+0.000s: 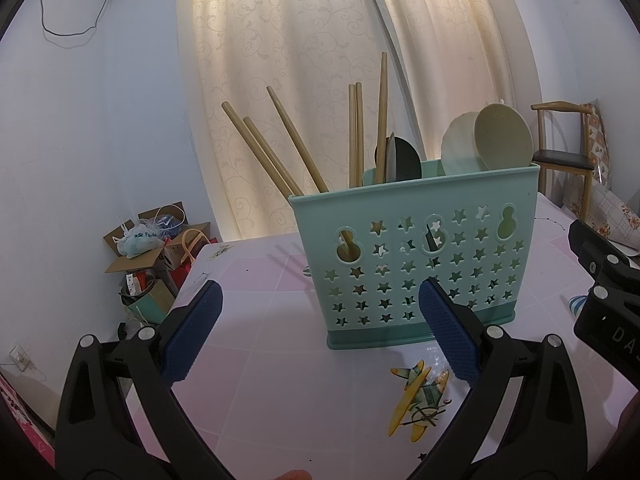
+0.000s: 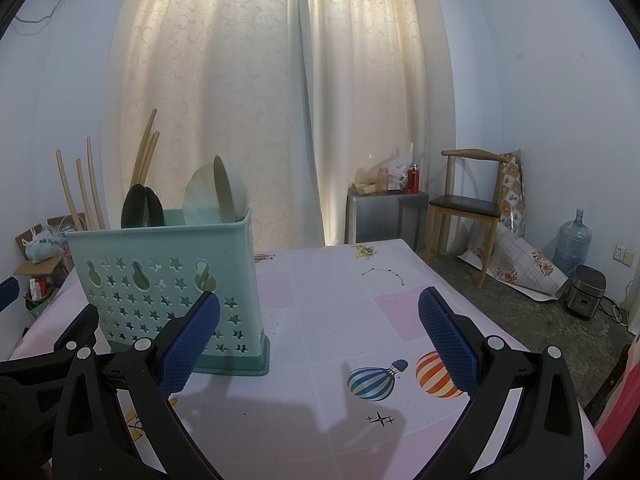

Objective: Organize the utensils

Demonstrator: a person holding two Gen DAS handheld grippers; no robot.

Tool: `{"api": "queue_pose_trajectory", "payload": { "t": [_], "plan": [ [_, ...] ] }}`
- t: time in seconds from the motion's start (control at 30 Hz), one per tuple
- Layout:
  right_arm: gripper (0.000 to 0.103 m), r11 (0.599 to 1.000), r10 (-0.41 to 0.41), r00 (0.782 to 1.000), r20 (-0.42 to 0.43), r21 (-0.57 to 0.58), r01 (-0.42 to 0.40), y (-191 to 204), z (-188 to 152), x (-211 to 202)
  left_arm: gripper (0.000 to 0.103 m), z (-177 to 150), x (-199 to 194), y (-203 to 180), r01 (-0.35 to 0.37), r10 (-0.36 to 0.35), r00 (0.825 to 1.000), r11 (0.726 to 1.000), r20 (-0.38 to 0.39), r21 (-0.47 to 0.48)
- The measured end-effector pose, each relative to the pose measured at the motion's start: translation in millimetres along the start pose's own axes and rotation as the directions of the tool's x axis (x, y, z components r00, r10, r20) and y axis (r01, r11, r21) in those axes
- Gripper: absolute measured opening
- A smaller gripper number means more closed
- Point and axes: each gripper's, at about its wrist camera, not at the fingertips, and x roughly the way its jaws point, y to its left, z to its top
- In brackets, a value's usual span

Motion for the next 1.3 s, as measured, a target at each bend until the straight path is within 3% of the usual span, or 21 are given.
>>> {"api": "queue_pose_trajectory", "payload": {
  "t": [1.3],
  "plan": [
    [0.097, 1.0, -0.001, 1.0, 0.001, 0.0, 0.001, 0.1, 0.2, -0.1, 0.095, 0.7, 0.7, 2.0, 0.0, 0.0, 1.0, 1.0, -0.001, -0.002]
  ]
}}
